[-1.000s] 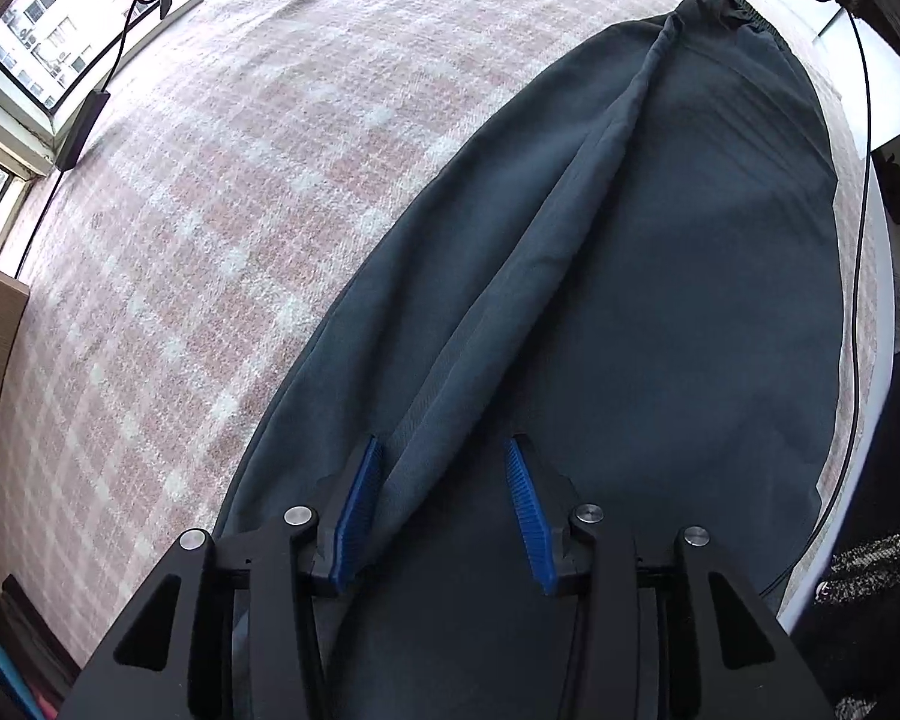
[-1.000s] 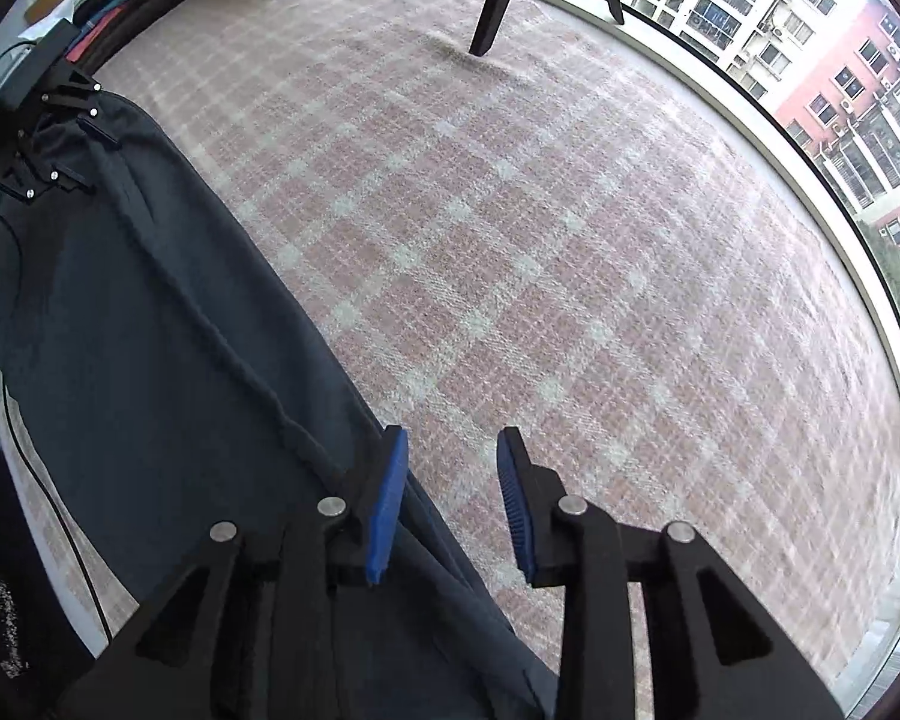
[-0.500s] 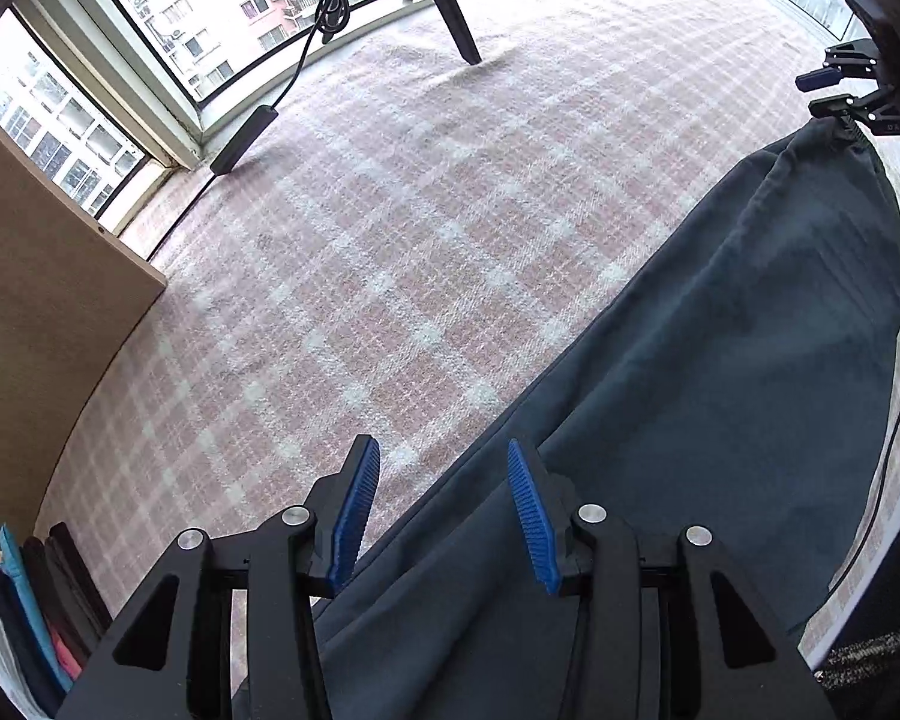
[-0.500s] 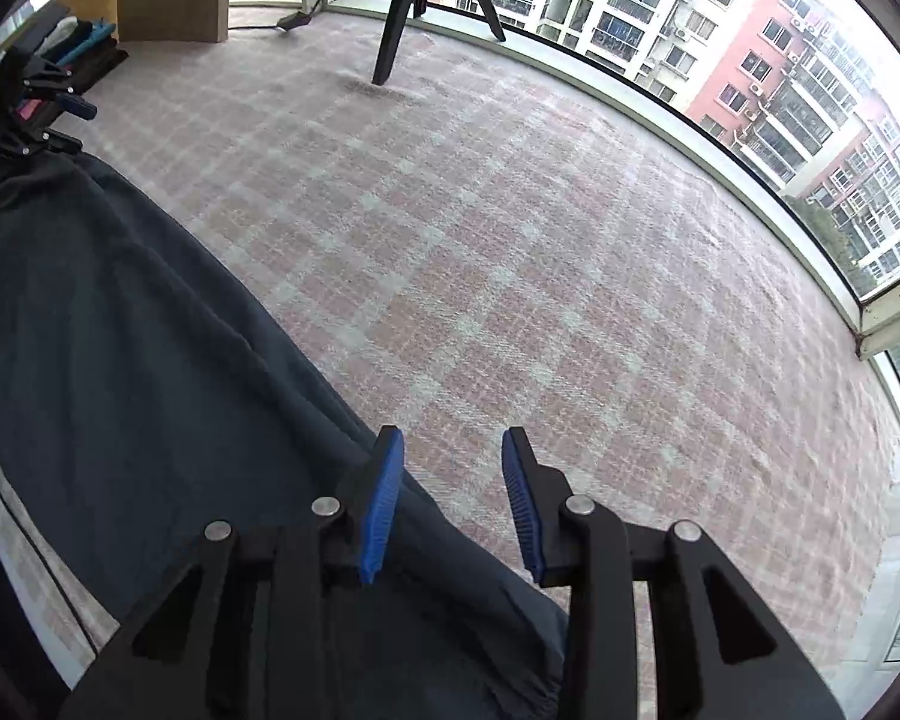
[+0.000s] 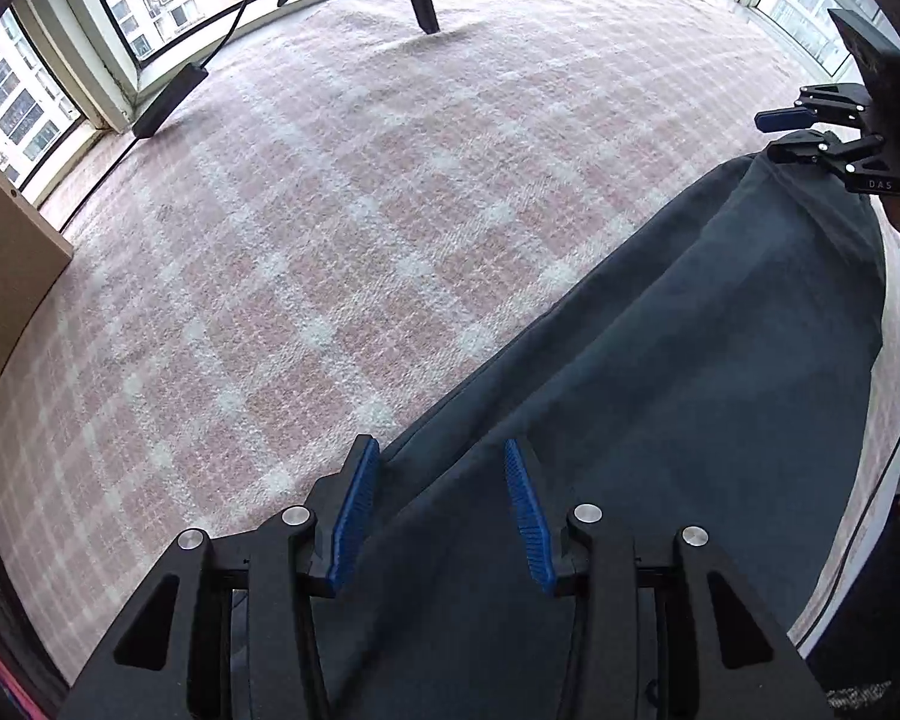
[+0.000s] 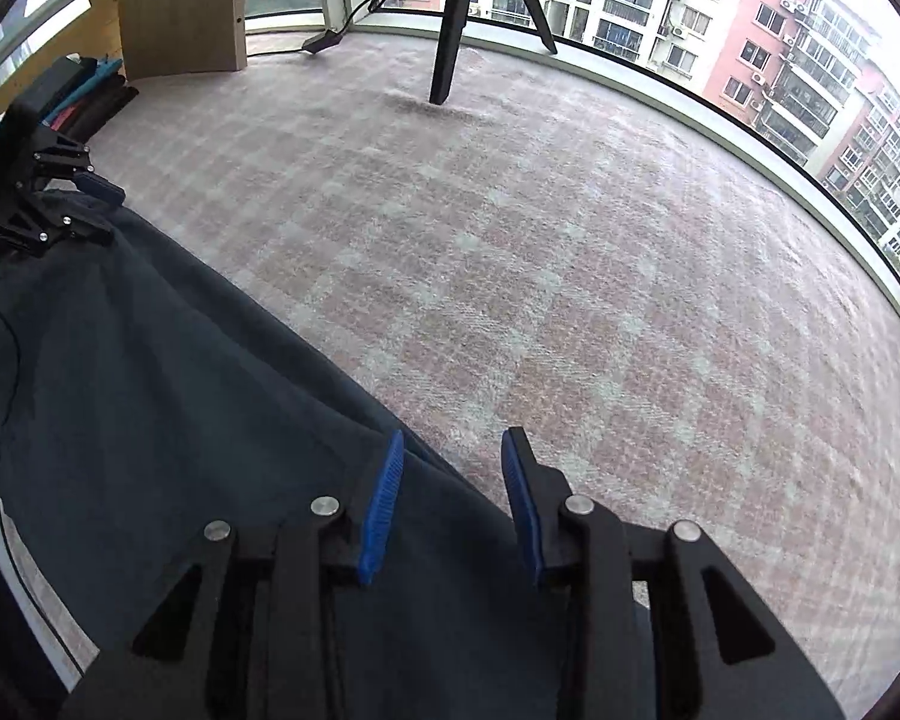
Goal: Fold clothes
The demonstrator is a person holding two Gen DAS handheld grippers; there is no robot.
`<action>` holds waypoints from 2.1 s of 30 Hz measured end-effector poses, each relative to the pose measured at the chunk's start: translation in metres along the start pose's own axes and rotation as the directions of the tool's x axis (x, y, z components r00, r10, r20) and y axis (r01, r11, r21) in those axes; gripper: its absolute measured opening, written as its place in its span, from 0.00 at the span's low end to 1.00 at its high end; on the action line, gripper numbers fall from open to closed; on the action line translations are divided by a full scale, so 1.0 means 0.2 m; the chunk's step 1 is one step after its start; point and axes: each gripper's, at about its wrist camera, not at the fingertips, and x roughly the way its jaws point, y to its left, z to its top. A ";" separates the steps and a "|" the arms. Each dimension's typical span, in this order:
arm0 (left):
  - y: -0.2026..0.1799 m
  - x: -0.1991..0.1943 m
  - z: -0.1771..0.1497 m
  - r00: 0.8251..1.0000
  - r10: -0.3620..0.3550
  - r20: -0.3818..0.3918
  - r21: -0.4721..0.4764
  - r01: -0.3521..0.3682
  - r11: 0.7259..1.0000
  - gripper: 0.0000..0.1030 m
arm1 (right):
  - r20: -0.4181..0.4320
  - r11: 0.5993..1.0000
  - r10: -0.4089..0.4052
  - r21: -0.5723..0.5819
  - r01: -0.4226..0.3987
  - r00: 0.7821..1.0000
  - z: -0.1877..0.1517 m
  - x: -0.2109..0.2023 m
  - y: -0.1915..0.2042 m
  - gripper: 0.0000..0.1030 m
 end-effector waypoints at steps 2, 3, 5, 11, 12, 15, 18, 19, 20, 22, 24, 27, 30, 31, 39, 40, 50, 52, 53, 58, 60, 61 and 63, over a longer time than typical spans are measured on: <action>-0.09 -0.01 0.03 1.000 0.002 0.003 0.109 -0.002 0.994 0.42 | 0.003 0.997 0.057 -0.052 -0.057 0.998 0.05 0.00 0.01 0.33; -0.12 0.00 0.04 1.000 0.002 -0.014 0.147 0.000 0.989 0.42 | 0.003 0.993 0.085 -0.078 -0.085 0.996 0.08 0.00 0.02 0.33; -0.15 0.04 0.06 0.998 -0.008 -0.061 0.182 0.019 0.983 0.42 | 0.002 0.981 0.142 -0.130 -0.141 0.990 0.13 0.00 0.03 0.33; -0.09 0.07 0.04 0.991 0.001 -0.135 0.195 0.025 0.981 0.42 | -0.056 0.954 0.190 -0.225 -0.197 0.980 0.24 0.03 -0.02 0.33; -0.07 0.07 0.03 0.990 0.001 -0.142 0.188 0.026 0.982 0.42 | -0.068 0.950 0.191 -0.238 -0.202 0.979 0.25 0.04 -0.04 0.33; -0.03 0.07 0.02 0.988 -0.011 -0.151 0.166 0.036 0.985 0.42 | -0.104 0.937 0.193 -0.274 -0.215 0.976 0.30 0.06 -0.08 0.33; -0.02 0.08 0.02 0.988 -0.012 -0.151 0.163 0.036 0.986 0.41 | -0.140 0.923 0.193 -0.310 -0.228 0.971 0.35 0.08 -0.13 0.23; -0.02 0.08 0.03 0.989 -0.007 -0.151 0.163 0.032 0.986 0.39 | -0.152 0.918 0.193 -0.322 -0.233 0.969 0.36 0.09 -0.15 0.18; -0.02 0.08 0.03 0.989 -0.002 -0.149 0.162 0.026 0.986 0.35 | -0.164 0.912 0.193 -0.333 -0.238 0.967 0.38 0.10 -0.16 0.06; -0.01 0.07 0.04 0.990 -0.005 -0.141 0.155 0.027 0.988 0.23 | -0.165 0.907 0.196 -0.344 -0.242 0.967 0.37 0.07 -0.24 0.05; 0.00 0.06 0.05 0.991 -0.009 -0.130 0.149 0.028 0.988 0.17 | -0.158 0.904 0.198 -0.352 -0.242 0.967 0.30 -0.02 -0.31 0.04; 0.02 0.05 0.08 0.994 0.004 -0.109 0.149 0.013 0.989 0.11 | -0.140 0.903 0.179 -0.369 -0.219 0.974 0.09 -0.25 -0.31 0.03; 0.02 0.04 0.12 0.996 0.012 -0.089 0.160 0.002 0.987 0.04 | -0.111 0.908 0.163 -0.373 -0.193 0.980 0.08 -0.32 -0.35 0.03; 0.03 0.03 0.14 0.996 0.022 -0.083 0.161 -0.008 0.987 0.03 | -0.102 0.911 0.163 -0.366 -0.189 0.981 0.11 -0.30 -0.39 0.03; 0.07 0.06 0.19 0.994 -0.020 -0.111 0.156 0.037 0.987 0.18 | -0.197 0.910 0.230 -0.302 -0.283 0.953 0.30 -0.13 -0.59 0.08; 0.08 0.06 0.19 0.993 -0.019 -0.118 0.162 0.038 0.986 0.23 | -0.205 0.908 0.213 -0.320 -0.271 0.955 0.28 -0.13 -0.59 0.11; -0.09 0.05 0.13 0.984 -0.009 -0.179 0.211 0.048 0.976 0.22 | -0.280 0.870 0.179 -0.402 -0.285 0.943 0.25 -0.10 -0.55 0.34; -0.16 0.01 0.07 0.985 -0.001 -0.170 0.218 0.039 0.975 0.22 | -0.293 0.861 0.179 -0.416 -0.294 0.939 0.25 -0.09 -0.54 0.17; -0.20 -0.02 0.04 0.986 0.005 -0.164 0.221 0.032 0.975 0.18 | -0.290 0.858 0.173 -0.425 -0.288 0.941 0.25 -0.09 -0.54 0.08; -0.48 -0.30 -0.32 0.994 0.013 -0.104 0.178 0.006 0.984 0.02 | -0.228 0.856 0.146 -0.458 -0.239 0.962 0.26 -0.14 -0.54 0.03; -0.45 -0.36 -0.36 0.997 0.003 -0.080 0.154 0.009 0.988 0.01 | -0.204 0.860 0.152 -0.454 -0.231 0.967 0.27 -0.18 -0.57 0.03; -0.45 -0.37 -0.36 0.997 0.007 -0.075 0.146 0.004 0.989 0.01 | -0.189 0.866 0.151 -0.448 -0.222 0.970 0.29 -0.19 -0.59 0.03; -0.46 -0.37 -0.37 0.998 0.021 -0.067 0.134 -0.011 0.991 0.01 | -0.171 0.881 0.161 -0.418 -0.220 0.972 0.32 -0.20 -0.64 0.03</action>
